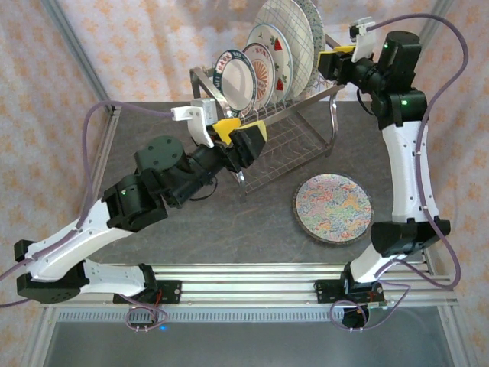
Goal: Unload the plates from the dish rack
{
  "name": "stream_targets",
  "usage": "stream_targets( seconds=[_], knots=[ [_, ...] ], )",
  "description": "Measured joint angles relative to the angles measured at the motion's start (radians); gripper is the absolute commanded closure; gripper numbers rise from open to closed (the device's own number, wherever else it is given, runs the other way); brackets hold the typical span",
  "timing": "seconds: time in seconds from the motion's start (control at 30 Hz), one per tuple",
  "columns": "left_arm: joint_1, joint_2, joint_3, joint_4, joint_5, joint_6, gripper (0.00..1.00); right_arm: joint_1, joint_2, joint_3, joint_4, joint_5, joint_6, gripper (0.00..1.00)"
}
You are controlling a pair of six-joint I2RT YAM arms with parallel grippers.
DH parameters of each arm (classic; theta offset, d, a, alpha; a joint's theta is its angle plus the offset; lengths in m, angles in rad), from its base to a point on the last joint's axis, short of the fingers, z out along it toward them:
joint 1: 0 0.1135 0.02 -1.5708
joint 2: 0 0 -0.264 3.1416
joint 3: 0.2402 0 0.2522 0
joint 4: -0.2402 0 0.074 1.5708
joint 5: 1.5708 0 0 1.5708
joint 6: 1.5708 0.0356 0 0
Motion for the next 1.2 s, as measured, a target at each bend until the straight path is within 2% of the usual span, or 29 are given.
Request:
stream_targets(
  seconds=[0.67, 0.9, 1.1, 1.2],
  knots=[
    [0.000, -0.031, 0.026, -0.015, -0.003, 0.031, 0.24, -0.014, 0.175, 0.178, -0.068, -0.103, 0.059, 0.67],
    [0.000, -0.029, 0.026, -0.015, -0.003, 0.031, 0.24, -0.013, 0.197, 0.208, -0.071, -0.135, 0.082, 0.77],
    [0.000, -0.029, 0.026, -0.015, -0.003, 0.031, 0.24, 0.001, 0.205, 0.236, -0.089, -0.098, 0.094, 1.00],
    [0.000, -0.029, 0.026, -0.014, -0.003, 0.031, 0.24, 0.010, 0.209, 0.253, -0.108, -0.070, 0.086, 1.00]
  ],
)
